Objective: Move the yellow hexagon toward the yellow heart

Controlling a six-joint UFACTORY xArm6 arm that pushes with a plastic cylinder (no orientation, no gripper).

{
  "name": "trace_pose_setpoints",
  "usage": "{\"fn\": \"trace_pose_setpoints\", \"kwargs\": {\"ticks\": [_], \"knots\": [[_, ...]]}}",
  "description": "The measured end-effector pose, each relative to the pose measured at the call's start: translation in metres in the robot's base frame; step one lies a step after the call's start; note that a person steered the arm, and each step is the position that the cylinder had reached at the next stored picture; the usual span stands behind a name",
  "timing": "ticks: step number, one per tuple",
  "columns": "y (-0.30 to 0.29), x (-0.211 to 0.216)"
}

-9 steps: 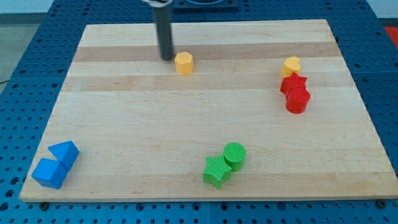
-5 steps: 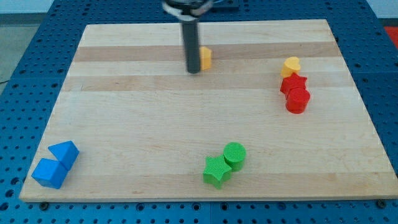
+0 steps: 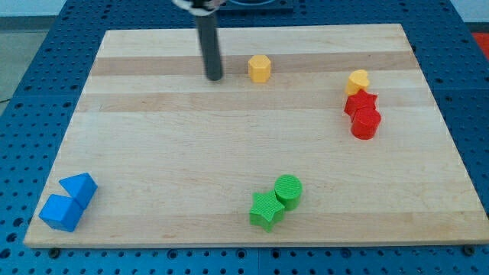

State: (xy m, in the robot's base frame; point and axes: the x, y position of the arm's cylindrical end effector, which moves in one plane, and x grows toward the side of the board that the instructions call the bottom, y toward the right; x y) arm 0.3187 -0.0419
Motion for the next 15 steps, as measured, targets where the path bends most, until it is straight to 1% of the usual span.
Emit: {"fn": "trace_pose_setpoints", "kwargs": {"ticks": [1, 2, 3, 4, 5, 6, 7, 8, 10, 11, 12, 13, 14, 15], "knots": [[0.094, -0.001], [0.152, -0.001], [0.105, -0.006], [0.073, -0.043], [0.1, -0.057], [0.141, -0.042], [0.167, -0.023], [0.18, -0.01], [0.183, -0.033], [0.206, -0.029], [0.215, -0.013], [0.215, -0.008], [0.206, -0.014], [0.148, 0.003]]}}
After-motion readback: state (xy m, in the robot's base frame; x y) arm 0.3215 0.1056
